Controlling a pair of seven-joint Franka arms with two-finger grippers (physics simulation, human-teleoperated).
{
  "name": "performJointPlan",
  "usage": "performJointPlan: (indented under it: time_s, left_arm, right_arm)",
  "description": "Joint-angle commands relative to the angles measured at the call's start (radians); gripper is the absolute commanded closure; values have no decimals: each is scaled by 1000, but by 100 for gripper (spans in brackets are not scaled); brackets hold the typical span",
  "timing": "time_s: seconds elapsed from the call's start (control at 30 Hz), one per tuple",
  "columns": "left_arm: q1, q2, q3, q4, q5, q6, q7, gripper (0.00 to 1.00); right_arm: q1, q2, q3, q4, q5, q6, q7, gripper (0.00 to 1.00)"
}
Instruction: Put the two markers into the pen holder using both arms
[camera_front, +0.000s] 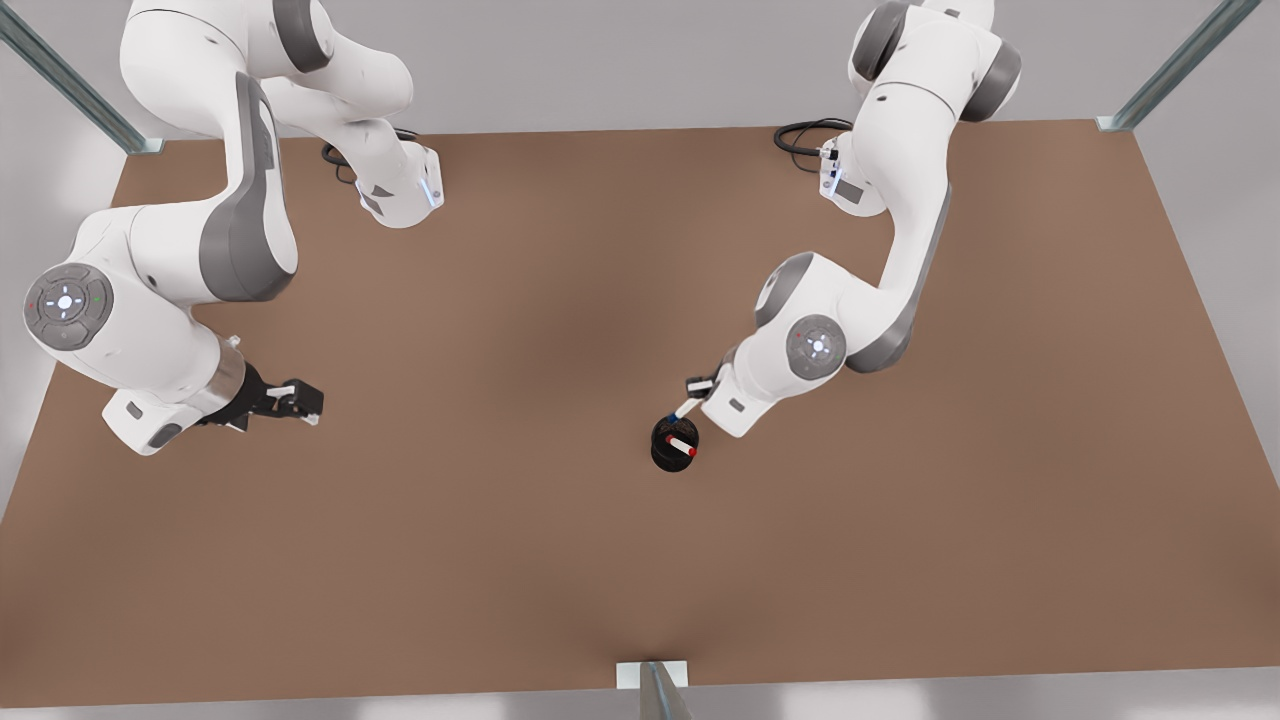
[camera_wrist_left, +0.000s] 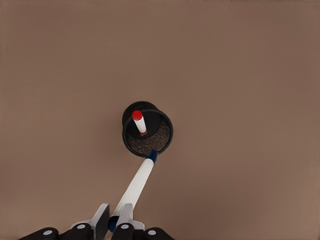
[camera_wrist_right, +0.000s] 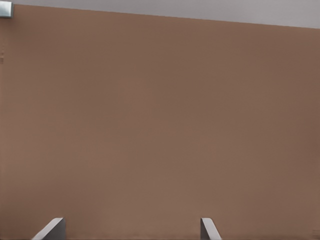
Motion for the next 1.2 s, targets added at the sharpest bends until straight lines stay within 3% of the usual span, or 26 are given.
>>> performJointPlan:
  time_s: [0.0, 0.7, 0.73, 0.8, 0.83, 1.0, 1.1, 1.17]
  left_arm:
    - [3, 1, 2, 1, -6, 26, -170, 79]
    - [-2, 61, 8, 2, -6, 106, -185, 77]
    - [-3, 63, 8, 2, -6, 106, -185, 68]
    - [-8, 71, 8, 2, -6, 106, -176, 32]
    - [-10, 71, 8, 2, -4, 123, -180, 0]
    - [24, 32, 12, 2, 77, 43, -129, 0]
    - [274, -112, 12, 4, 255, -164, 437, 0]
    - [351, -268, 37, -7, 295, -236, 507, 0]
  right_arm:
    - [-2, -1, -1, 1, 1, -9, -79, 0]
    - [-26, -10, -1, -1, 4, -29, -97, 0]
    - [-26, -10, -1, -1, 4, -29, -99, 0]
    - [-26, -9, -1, -1, 4, -29, -97, 0]
    - [-26, -9, -1, -1, 4, -29, -97, 0]
    - [-26, -13, -1, 1, 5, -29, -94, 0]
    - [-28, -12, -4, 1, 16, -27, -82, 0]
    - [-28, -12, -6, 7, 13, -29, -85, 0]
